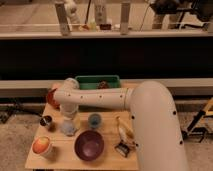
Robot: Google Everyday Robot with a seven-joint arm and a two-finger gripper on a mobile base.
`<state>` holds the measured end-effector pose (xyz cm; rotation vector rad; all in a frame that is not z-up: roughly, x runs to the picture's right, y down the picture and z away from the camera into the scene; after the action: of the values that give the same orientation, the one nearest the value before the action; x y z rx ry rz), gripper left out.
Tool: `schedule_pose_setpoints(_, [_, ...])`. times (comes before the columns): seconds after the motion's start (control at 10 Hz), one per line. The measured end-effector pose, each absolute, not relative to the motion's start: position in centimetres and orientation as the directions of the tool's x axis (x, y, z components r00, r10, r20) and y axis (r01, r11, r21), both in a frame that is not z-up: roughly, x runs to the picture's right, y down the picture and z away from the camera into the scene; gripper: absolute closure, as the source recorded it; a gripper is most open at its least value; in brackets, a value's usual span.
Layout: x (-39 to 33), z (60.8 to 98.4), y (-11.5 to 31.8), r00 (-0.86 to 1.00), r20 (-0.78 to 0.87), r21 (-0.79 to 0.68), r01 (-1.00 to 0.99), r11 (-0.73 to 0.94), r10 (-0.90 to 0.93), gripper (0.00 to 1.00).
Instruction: Place towel in table surface
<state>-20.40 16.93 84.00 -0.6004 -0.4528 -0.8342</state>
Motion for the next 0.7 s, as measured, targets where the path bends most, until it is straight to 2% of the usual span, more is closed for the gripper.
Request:
schedule_pose_setpoints(0.3, [-21.8,85.3,18.1,0.575,0.61,-0.32,0.808,0.495,-0.545,0.2])
schedule_pose_setpoints(0.4, [-21.8,85.5,18.3,0.572,0.619,-0.327,0.811,0.486,-0.538,0.24])
schedule_pose_setpoints(0.5, [-22.1,85.6,18.5,0.568,0.627,-0.329,0.813,0.48,-0.533,0.31])
schedule_pose_setpoints(0.7, [-22.5,85.8,18.9,0.561,0.642,-0.342,0.819,0.46,-0.522,0.53])
